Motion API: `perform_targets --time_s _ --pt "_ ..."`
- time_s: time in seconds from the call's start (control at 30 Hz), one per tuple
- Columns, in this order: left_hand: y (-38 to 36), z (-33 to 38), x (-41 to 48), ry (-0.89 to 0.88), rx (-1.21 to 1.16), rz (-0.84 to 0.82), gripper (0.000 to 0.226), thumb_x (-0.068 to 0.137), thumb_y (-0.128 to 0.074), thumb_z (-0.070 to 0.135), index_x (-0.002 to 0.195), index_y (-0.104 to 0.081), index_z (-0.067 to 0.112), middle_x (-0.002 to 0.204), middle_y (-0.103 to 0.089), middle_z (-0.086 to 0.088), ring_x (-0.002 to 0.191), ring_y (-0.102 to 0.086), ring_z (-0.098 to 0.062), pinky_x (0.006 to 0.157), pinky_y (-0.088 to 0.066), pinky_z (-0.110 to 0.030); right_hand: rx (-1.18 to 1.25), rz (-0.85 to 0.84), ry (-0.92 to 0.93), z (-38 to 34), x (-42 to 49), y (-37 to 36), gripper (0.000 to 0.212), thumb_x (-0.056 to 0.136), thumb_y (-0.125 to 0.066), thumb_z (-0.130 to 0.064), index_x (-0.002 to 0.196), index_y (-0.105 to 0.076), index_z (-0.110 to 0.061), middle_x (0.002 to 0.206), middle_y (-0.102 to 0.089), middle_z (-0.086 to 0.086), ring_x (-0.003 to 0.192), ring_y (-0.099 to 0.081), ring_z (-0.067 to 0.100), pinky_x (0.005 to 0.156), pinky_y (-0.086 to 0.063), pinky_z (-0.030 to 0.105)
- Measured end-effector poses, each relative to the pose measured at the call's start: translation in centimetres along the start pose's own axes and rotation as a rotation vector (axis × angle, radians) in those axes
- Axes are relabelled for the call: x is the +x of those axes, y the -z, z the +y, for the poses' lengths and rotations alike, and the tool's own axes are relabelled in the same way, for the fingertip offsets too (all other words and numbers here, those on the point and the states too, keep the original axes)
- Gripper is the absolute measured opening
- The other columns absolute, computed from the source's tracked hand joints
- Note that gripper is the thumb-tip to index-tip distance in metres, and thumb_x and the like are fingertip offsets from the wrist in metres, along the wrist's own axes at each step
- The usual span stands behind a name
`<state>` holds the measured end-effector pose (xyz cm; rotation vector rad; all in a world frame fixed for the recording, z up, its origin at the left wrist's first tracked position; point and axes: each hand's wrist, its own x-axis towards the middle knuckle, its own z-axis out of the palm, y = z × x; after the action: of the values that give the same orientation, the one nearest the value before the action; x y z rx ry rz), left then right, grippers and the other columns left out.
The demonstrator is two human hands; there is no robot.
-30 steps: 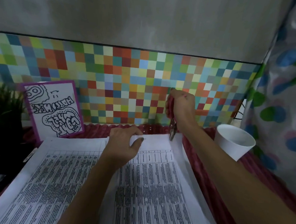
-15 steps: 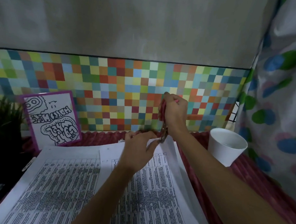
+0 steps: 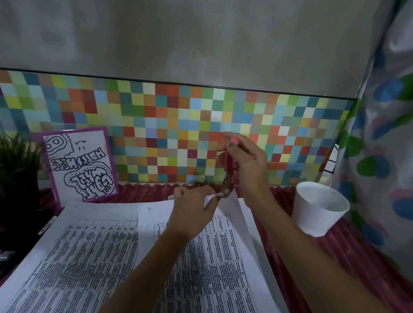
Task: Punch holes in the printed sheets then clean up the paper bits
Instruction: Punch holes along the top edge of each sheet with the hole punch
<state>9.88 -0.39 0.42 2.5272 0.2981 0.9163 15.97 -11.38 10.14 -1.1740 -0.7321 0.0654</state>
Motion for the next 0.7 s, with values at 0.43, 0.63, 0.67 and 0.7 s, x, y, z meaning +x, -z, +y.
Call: perform_targets --time_s 0.43,0.63,0.67,0.7 --pt "1.6 2.1 1.2 -0.084 -0.186 0.126 0.026 0.098 -0.048 0.042 0.104 -0.068 0.025 0.101 -0.070 0.011 0.095 -0.060 -0.009 0.103 -0.027 -0.049 -0.768 -0.429 -0.385 1.6 -1.4 7.0 0.015 0.079 -0.076 -0.007 0.087 -0.076 -0.020 0.084 -0.076 -0.006 0.081 -0.071 0.019 0.077 -0.055 0.036" --pt "3.7 0.8 0.9 0.107 -0.100 0.354 0.078 0.084 -0.052 0.070 0.148 -0.032 0.028 0.158 -0.025 0.001 0.147 -0.016 -0.020 0.117 -0.002 -0.052 -0.636 -0.161 -0.270 1.0 -0.9 7.3 0.017 0.085 -0.069 -0.003 0.091 -0.075 -0.016 0.088 -0.075 0.002 0.082 -0.072 0.026 0.081 -0.058 0.048" --pt "4.1 0.1 0.6 0.217 -0.170 0.379 0.096 0.078 -0.056 0.073 0.153 -0.017 0.027 0.162 -0.011 0.003 0.150 -0.006 -0.021 0.116 0.000 -0.051 -0.593 -0.124 -0.238 0.4 -0.6 7.4 0.016 0.085 -0.068 -0.001 0.091 -0.075 -0.014 0.085 -0.075 0.002 0.080 -0.072 0.024 0.079 -0.059 0.045" --pt "4.6 -0.3 0.2 0.308 -0.264 0.380 0.111 0.073 -0.062 0.075 0.155 -0.005 0.027 0.163 -0.001 0.004 0.150 -0.001 -0.020 0.117 0.000 -0.052 -0.541 -0.084 -0.213 -0.3 -0.5 7.3 0.015 0.085 -0.068 0.000 0.086 -0.074 -0.015 0.079 -0.075 -0.001 0.073 -0.072 0.018 0.072 -0.061 0.036"
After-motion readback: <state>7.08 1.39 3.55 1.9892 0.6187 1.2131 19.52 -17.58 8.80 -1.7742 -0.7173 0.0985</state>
